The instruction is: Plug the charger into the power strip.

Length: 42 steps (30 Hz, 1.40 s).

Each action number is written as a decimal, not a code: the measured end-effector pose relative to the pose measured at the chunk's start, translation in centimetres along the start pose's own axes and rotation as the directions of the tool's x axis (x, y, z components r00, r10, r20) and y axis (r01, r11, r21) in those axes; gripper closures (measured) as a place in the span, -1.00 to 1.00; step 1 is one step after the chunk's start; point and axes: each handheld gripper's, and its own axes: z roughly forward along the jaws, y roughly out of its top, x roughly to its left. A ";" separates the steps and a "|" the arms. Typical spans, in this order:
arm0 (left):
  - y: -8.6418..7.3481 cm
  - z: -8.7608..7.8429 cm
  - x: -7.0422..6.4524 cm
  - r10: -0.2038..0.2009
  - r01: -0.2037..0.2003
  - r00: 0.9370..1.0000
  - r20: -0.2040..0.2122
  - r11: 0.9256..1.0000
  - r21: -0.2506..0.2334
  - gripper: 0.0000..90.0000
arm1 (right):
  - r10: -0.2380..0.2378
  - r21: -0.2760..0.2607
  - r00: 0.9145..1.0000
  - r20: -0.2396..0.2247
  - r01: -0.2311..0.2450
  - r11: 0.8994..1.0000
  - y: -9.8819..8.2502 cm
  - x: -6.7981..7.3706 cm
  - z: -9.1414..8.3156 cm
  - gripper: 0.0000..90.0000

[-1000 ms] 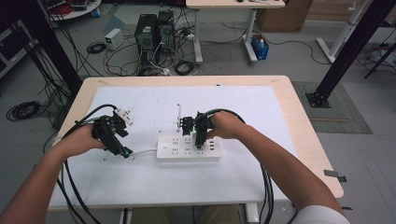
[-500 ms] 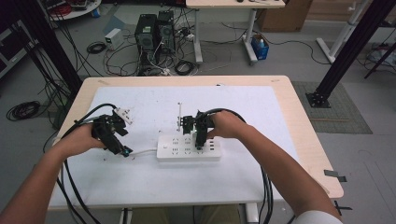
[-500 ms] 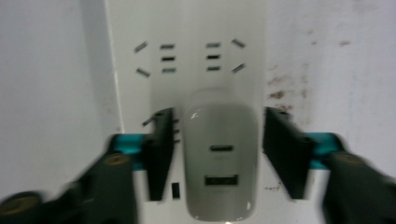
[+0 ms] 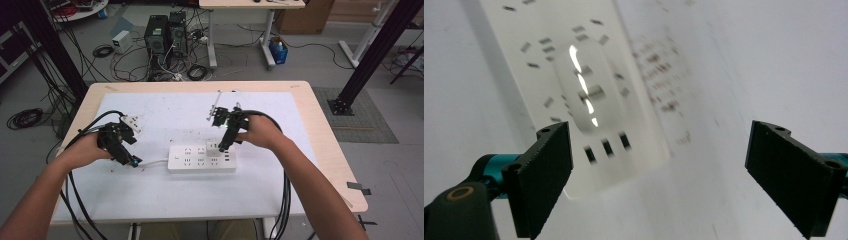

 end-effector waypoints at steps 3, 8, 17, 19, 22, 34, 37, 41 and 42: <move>0.0 -0.1 0.0 -0.008 0.008 1.000 -0.011 1.000 -0.011 -0.55 | 0.119 -0.043 0.992 0.049 -0.117 0.992 -3.2 -1.1 -2.4 -0.75; 0.0 -0.4 0.2 -0.020 0.018 0.999 -0.042 0.999 -0.035 -0.55 | 0.221 -0.081 0.974 0.052 -0.216 0.973 -7.0 -1.6 -4.9 -0.75; 1.1 -0.5 0.3 -0.031 0.029 0.997 -0.065 0.999 -0.035 -0.55 | 0.337 0.041 0.942 0.011 -0.337 0.941 -12.8 -1.7 -5.5 -0.76; 1.3 -0.6 0.3 -0.020 0.017 0.998 -0.064 0.999 -0.032 -0.55 | 0.332 0.049 0.942 0.047 -0.335 0.941 -13.7 -1.6 -5.5 -0.82; 1.5 -0.6 0.3 -0.017 0.014 0.997 -0.069 0.999 -0.038 -0.55 | 0.348 0.045 0.932 0.101 -0.353 0.934 -14.5 -1.4 -5.6 -0.98; 1.9 -0.6 0.0 -0.006 0.004 0.997 -0.079 1.000 -0.028 -0.55 | 0.324 0.008 0.937 0.129 -0.328 0.945 -13.8 -0.9 -5.7 -0.98; 1.9 -0.6 0.0 -0.013 0.011 0.997 -0.080 1.000 -0.027 -0.55 | 0.321 0.007 0.937 0.140 -0.325 0.946 -13.7 -0.8 -5.6 -0.98; 2.0 -0.6 -0.2 -0.004 0.002 0.997 -0.080 1.000 -0.020 -0.55 | 0.327 -0.001 0.935 0.135 -0.330 0.944 -13.9 -0.7 -5.5 -0.98; 2.0 -0.6 -0.2 -0.004 0.002 0.997 -0.080 1.000 -0.020 -0.55 | 0.323 0.003 0.937 0.136 -0.326 0.945 -13.9 -0.7 -5.5 -0.98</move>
